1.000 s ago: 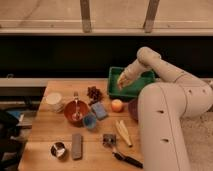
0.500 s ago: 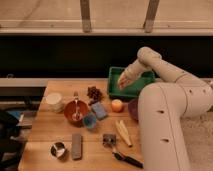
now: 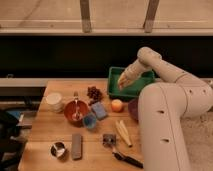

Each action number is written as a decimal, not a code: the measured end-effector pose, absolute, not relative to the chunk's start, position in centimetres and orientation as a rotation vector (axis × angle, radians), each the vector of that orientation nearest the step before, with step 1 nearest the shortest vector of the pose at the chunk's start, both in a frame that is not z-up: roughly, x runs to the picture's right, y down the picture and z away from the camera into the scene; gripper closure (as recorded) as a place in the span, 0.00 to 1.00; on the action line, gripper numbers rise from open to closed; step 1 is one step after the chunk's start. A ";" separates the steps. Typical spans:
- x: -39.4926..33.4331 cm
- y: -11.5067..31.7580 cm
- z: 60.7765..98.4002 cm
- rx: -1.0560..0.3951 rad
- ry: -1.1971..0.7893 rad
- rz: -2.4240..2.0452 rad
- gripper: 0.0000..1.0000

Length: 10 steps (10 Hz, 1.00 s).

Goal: Place pepper in tray

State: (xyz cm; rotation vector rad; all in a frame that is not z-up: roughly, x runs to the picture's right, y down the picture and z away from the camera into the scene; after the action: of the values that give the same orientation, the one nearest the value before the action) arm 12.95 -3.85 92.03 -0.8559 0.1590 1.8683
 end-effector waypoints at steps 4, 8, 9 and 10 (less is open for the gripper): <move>13.0 -3.8 92.0 -0.856 0.159 1.869 0.58; 13.0 -3.8 92.0 -0.856 0.159 1.869 0.22; 13.0 -3.8 92.0 -0.856 0.159 1.869 0.20; 13.0 -3.8 92.0 -0.856 0.159 1.869 0.20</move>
State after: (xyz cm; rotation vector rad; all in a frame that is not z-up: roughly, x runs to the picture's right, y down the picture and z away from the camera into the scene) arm 12.99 -3.85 92.03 -0.8557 0.1587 1.8689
